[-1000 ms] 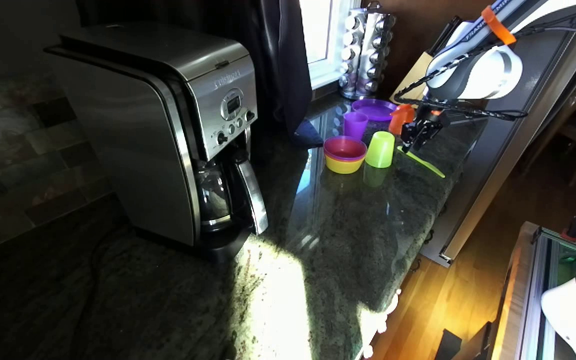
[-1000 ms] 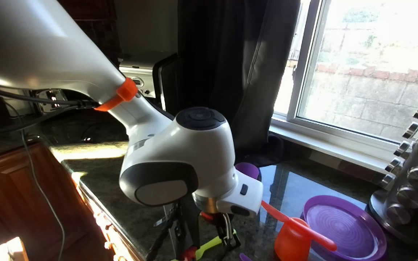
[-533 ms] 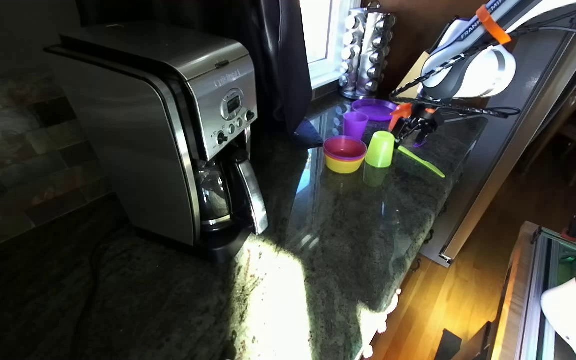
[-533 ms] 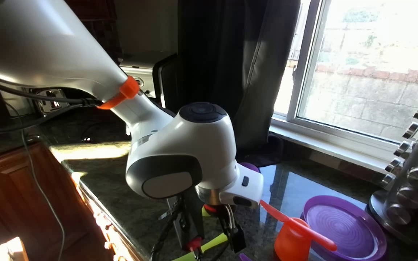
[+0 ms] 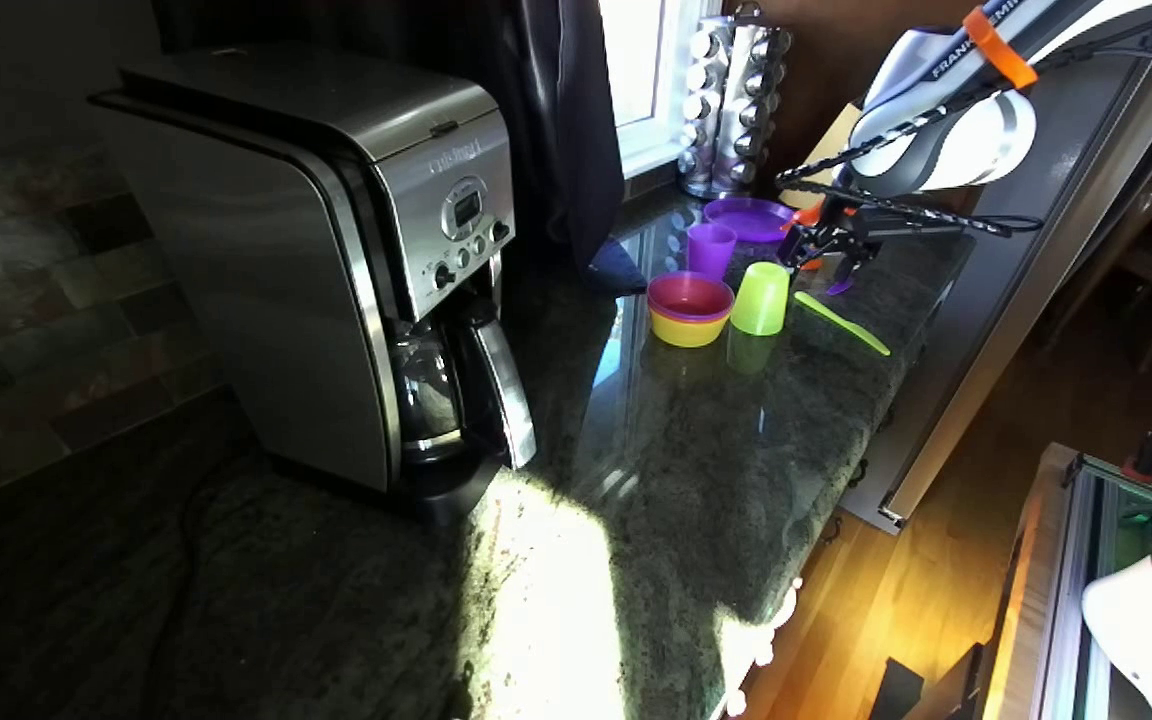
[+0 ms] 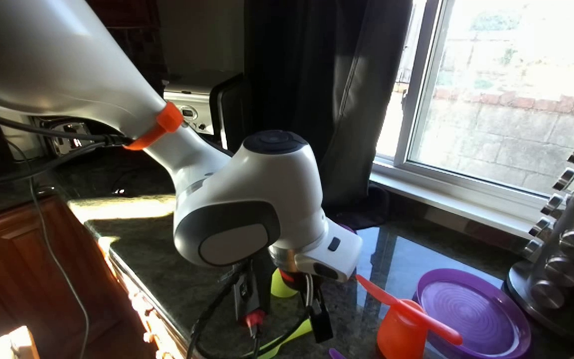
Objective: Remove the yellow knife from the top of the yellow cup then place the cup upside down.
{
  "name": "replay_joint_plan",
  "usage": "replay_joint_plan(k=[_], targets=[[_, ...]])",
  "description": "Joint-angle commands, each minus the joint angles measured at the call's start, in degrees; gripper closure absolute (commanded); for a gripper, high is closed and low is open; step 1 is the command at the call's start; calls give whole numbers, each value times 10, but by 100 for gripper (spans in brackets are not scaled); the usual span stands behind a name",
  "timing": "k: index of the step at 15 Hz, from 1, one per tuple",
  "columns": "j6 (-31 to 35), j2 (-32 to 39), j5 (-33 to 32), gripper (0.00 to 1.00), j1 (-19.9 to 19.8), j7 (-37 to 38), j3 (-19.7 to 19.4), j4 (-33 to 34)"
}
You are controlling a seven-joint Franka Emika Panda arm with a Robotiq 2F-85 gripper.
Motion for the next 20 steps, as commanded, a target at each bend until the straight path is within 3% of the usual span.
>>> replay_joint_plan(k=[1, 12, 16, 20], targets=[[-36, -16, 20, 0, 2, 78, 6, 6], [-132, -12, 107, 0, 5, 174, 26, 56], [-144, 0, 150, 0, 5, 180, 30, 72], [-197, 18, 203, 0, 2, 177, 34, 95]])
